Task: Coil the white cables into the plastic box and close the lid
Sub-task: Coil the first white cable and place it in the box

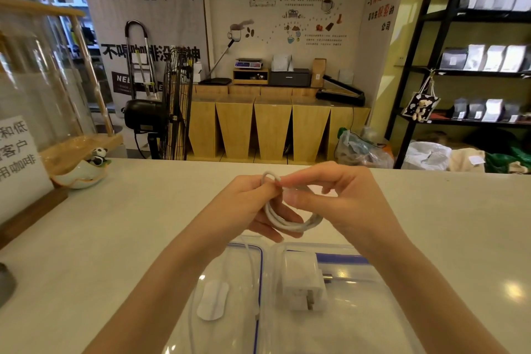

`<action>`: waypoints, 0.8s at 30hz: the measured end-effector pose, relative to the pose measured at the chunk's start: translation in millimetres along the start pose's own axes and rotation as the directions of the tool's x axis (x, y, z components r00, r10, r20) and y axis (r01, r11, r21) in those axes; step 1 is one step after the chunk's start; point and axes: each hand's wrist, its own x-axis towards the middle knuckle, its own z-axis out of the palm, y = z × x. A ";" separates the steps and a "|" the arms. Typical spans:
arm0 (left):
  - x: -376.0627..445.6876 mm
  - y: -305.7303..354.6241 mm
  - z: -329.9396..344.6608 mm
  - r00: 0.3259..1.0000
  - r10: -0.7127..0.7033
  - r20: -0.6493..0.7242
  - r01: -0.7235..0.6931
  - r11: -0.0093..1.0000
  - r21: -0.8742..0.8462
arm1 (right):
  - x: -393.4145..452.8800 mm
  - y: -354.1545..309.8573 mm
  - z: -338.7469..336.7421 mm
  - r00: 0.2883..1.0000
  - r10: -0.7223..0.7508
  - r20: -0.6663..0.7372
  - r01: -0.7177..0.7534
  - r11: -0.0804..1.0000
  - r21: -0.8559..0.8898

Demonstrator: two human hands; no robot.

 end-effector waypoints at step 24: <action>-8.2 5.7 -19.9 0.923 0.146 0.356 -0.089 0.981 -0.173 | 8.5 -0.2 -9.8 0.874 0.357 0.330 -0.412 0.905 0.110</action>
